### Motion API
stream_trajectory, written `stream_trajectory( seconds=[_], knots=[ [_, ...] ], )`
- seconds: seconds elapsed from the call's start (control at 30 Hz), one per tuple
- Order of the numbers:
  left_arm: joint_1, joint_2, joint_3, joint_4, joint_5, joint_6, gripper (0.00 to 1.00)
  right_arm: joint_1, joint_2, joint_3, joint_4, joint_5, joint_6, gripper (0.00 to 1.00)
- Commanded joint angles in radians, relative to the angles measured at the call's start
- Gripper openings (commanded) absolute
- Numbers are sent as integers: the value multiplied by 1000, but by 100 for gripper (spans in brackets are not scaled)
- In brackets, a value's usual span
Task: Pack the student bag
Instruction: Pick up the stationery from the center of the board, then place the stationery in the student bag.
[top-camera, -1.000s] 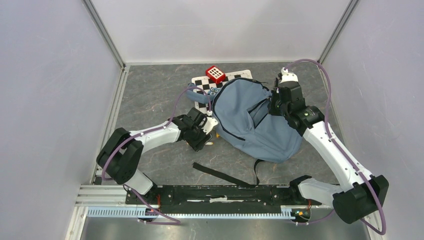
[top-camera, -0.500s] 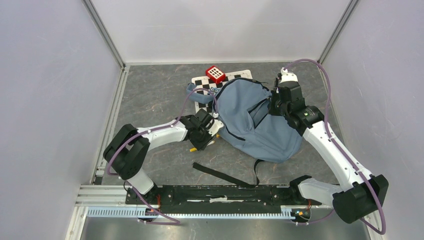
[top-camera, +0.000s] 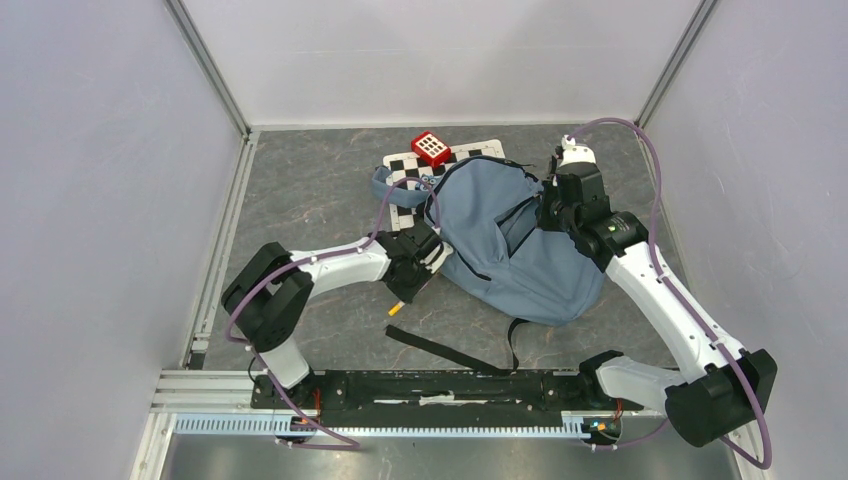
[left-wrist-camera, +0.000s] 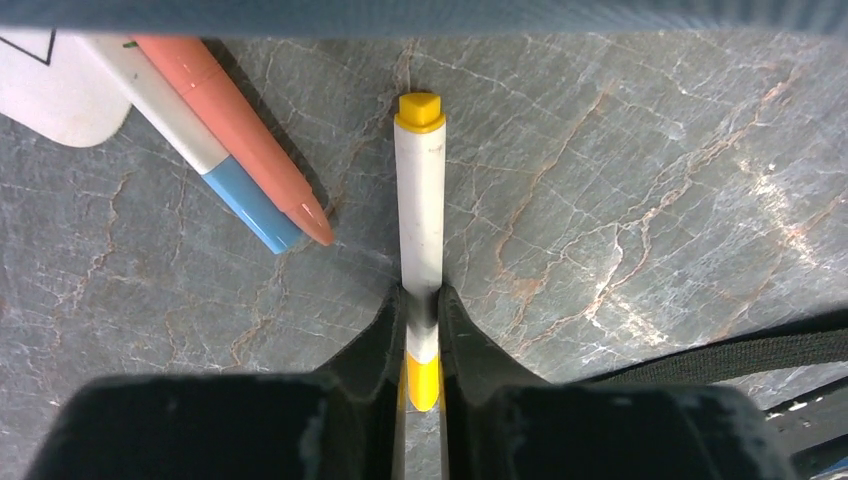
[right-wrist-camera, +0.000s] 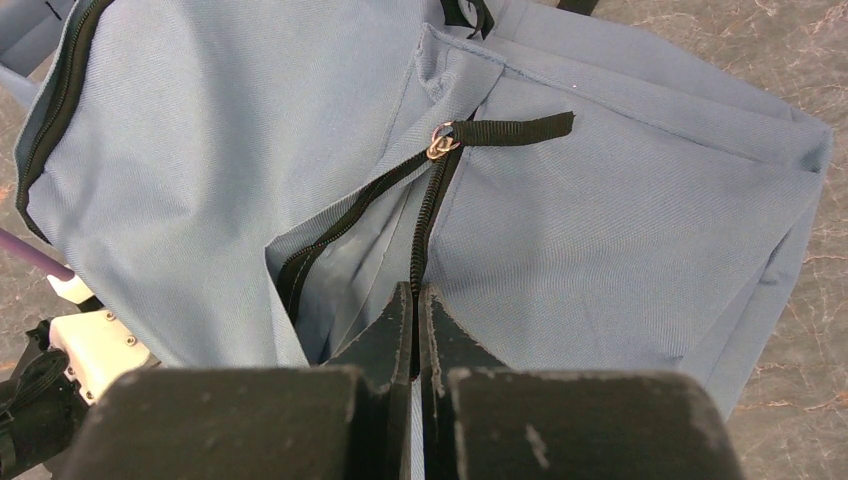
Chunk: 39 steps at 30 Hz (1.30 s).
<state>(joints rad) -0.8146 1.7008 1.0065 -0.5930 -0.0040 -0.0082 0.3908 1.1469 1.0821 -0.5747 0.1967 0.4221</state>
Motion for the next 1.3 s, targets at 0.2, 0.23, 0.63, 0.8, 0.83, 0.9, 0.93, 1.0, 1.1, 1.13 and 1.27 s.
stream_trajectory(
  seconds=[0.2, 0.23, 0.63, 0.8, 0.83, 0.9, 0.93, 1.0, 1.1, 1.13, 1.27],
  knots=[
    [-11, -123, -12, 2, -1, -145, 8, 3, -20, 34, 78, 11, -1, 0],
    [-15, -161, -3, -12, -1, -139, 8, 3, -21, 34, 79, 9, -1, 0],
    [-27, -321, 284, -142, 322, -236, 3, 3, -15, 46, 89, -2, -16, 0],
    [-27, -100, 555, -217, 433, -317, 3, 3, -28, 37, 97, -14, -18, 0],
    [-28, -65, 597, -212, 458, -328, 3, 3, -31, 36, 97, -13, -18, 0],
    [-27, -4, 669, -206, 491, -343, 3, 3, -35, 37, 97, -13, -19, 0],
    [-28, 25, 702, -209, 504, -344, 3, 3, -37, 37, 97, -14, -19, 0],
    [-28, 91, 774, -227, 510, -350, 3, 3, -40, 38, 98, -13, -17, 0],
    [-27, 191, 884, -274, 515, -353, 3, 3, -48, 33, 98, -14, -10, 0],
    [-28, 226, 920, -287, 515, -354, 3, 3, -51, 29, 99, -16, -8, 0],
    [-28, 332, 1018, -300, 521, -393, 3, 3, -61, 11, 100, -27, -7, 0]
  ],
)
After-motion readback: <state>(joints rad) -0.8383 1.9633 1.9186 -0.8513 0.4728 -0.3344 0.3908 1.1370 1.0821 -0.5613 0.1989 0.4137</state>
